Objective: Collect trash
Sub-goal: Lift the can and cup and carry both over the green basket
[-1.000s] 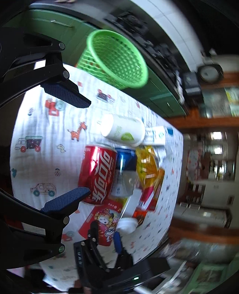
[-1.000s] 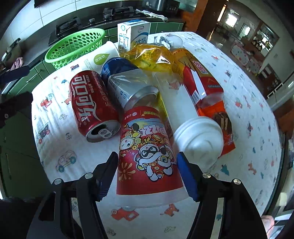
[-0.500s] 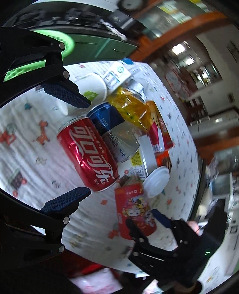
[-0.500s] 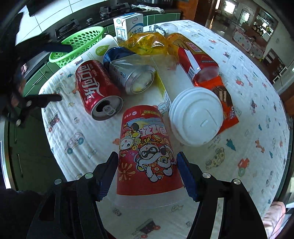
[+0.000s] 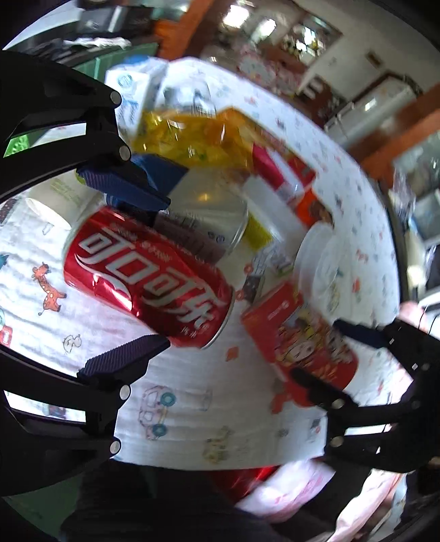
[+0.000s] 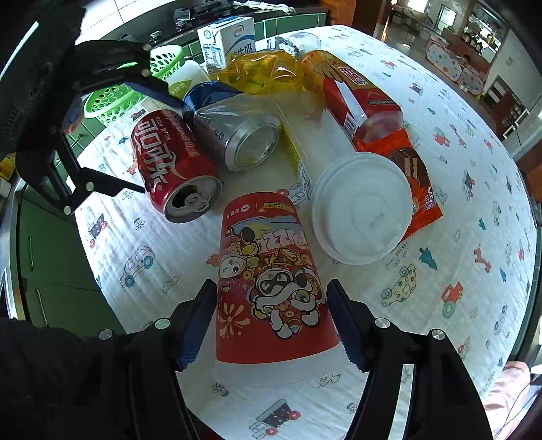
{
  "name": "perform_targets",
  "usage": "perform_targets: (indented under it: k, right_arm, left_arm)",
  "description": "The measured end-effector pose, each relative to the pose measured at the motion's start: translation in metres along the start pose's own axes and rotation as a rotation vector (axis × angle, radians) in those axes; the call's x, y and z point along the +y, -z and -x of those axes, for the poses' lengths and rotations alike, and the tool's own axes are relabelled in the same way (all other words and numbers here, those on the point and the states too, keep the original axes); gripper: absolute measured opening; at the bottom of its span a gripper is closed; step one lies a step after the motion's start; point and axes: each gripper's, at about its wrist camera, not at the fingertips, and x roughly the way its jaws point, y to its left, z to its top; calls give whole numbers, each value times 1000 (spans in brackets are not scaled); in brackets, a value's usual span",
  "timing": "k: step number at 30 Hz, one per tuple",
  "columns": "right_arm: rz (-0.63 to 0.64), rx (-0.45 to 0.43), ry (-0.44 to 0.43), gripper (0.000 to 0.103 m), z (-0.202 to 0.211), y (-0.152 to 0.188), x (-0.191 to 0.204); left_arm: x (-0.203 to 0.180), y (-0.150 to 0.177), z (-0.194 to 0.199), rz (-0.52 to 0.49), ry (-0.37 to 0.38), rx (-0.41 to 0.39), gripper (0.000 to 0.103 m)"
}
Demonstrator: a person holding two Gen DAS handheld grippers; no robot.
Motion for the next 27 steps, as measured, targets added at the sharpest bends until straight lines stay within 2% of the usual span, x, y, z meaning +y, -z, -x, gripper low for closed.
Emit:
perform_targets:
  k: [3,6,10,13,17,22,27]
  right_arm:
    - [-6,5,0,65,-1,-2,0]
    - [-12,8,0,66,-4,-3,0]
    - [-23,11,-4,67,-9,-6,0]
    - [-25,8,-4,67,-12,-9,0]
    - [-4,13,1,66,-14,-10,3]
    - [3,15,-28,66,-13,-8,4]
    - [33,7,-44,66,-10,-8,9]
  left_arm:
    - [-1,1,-8,-41,40,23,71]
    - [-2,0,-11,-60,47,24,71]
    - [-3,1,-12,-23,38,19,69]
    - [-9,1,-11,39,-4,18,67]
    - [-11,8,-3,187,-15,0,60]
    - [-18,18,5,316,-41,-3,59]
    - [-22,16,5,341,-48,39,59]
